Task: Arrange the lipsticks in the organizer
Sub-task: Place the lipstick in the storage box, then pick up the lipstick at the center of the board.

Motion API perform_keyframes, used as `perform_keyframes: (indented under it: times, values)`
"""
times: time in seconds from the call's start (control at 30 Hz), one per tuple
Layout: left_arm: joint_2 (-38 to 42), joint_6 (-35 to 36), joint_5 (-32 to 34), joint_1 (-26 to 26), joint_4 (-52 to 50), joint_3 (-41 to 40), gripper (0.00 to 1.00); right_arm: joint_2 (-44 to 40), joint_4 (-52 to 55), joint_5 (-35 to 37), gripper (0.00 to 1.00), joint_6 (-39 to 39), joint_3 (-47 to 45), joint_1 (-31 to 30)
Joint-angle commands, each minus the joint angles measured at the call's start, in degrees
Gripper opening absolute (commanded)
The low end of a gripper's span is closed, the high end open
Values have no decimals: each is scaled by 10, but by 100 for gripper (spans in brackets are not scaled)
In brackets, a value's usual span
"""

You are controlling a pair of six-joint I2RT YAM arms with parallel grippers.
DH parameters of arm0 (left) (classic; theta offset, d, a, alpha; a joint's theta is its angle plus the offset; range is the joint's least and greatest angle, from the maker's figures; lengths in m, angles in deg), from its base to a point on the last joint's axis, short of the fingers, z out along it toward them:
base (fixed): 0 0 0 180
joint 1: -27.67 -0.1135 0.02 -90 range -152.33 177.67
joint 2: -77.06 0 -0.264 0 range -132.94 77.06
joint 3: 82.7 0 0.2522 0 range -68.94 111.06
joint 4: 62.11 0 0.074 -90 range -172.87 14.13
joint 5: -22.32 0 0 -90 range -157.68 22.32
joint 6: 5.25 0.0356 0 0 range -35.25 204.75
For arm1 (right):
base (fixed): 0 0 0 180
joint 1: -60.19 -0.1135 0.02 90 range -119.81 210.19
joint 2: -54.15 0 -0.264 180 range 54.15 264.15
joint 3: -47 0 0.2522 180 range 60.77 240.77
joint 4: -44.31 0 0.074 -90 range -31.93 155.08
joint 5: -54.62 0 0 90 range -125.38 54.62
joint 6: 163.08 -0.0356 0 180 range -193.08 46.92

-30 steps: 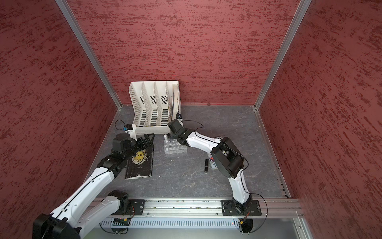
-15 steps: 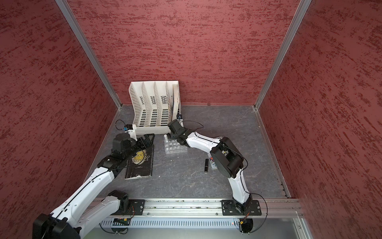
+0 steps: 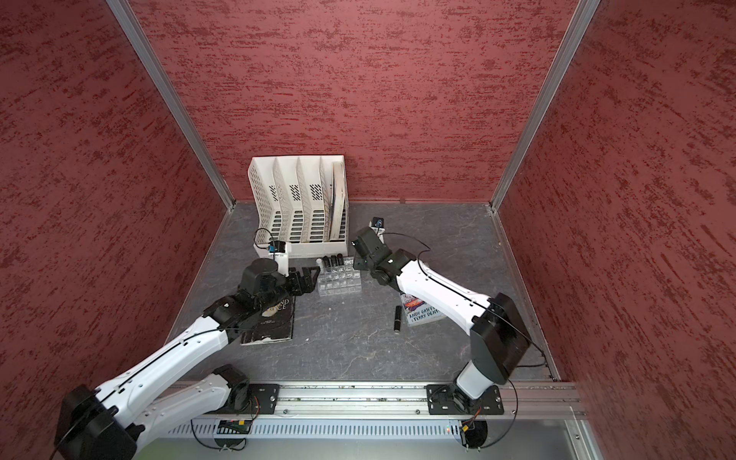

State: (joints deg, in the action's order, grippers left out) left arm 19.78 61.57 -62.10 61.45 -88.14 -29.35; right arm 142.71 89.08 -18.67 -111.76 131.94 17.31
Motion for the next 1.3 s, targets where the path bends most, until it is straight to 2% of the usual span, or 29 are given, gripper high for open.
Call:
perform_keyframes:
  times: [0.0, 0.1, 0.17, 0.23, 0.37, 0.47, 0.6, 0.97, 1.27]
  values:
    - [-38, 20, 36, 51, -9, 33, 91, -41, 159, -41, 40, -38, -61, 7]
    - [-92, 21, 36, 110, -6, 62, 90, -110, 229, -82, 27, -46, -117, 17]
    - [-135, 23, 34, 142, -4, 81, 89, -133, 258, -103, 24, -47, -129, 21]
    - [-169, 22, 32, 168, -2, 98, 89, -131, 272, -126, 24, -40, -131, 22]
    - [-203, 11, 30, 196, -6, 118, 89, -86, 253, -150, 33, -34, -145, 22]
    - [-197, -9, 26, 194, -1, 104, 88, -59, 218, -150, 38, -37, -150, 22]
    - [-186, -22, 18, 184, 0, 84, 88, -7, 204, -143, 39, -27, -131, 22]
    - [-180, -23, 6, 175, 4, 76, 88, 69, 176, -116, 35, -20, -128, 23]
    - [-167, -25, -4, 168, -1, 67, 86, 121, 133, -115, 29, -10, -114, 45]
